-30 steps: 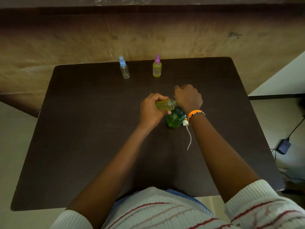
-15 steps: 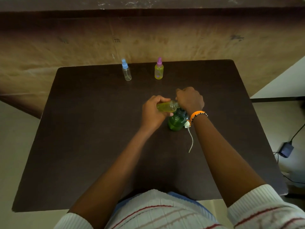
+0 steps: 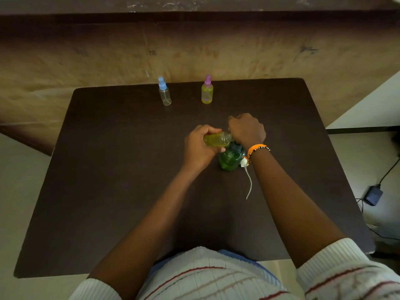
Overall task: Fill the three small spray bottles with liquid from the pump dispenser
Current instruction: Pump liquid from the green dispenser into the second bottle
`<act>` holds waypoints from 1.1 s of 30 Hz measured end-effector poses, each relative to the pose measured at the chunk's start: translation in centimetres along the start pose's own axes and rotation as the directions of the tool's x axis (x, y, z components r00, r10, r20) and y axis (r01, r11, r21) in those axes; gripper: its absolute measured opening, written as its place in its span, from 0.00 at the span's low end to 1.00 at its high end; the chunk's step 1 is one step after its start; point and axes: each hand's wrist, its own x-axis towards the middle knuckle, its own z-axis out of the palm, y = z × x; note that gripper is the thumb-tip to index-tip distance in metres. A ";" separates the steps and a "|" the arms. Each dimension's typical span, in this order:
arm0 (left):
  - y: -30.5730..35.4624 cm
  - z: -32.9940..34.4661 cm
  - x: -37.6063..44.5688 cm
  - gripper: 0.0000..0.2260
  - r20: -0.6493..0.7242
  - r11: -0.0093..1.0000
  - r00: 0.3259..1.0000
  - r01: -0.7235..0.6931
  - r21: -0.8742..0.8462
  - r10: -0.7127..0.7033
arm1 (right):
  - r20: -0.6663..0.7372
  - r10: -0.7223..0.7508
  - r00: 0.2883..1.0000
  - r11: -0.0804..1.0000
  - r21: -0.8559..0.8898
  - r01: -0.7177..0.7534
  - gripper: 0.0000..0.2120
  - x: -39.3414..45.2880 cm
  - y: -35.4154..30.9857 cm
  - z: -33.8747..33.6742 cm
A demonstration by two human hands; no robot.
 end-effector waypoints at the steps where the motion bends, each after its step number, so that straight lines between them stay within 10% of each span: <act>1: 0.0 0.0 0.0 0.20 -0.001 1.000 1.000 0.006 -0.002 -0.006 | 0.003 0.001 1.000 1.000 -0.004 -0.001 0.20 0.0 0.0 0.0; 33: 0.3 -0.1 -0.3 0.21 -0.005 1.000 1.000 0.017 0.004 -0.017 | -0.021 0.030 0.999 0.998 0.050 -0.029 0.20 0.0 0.5 0.3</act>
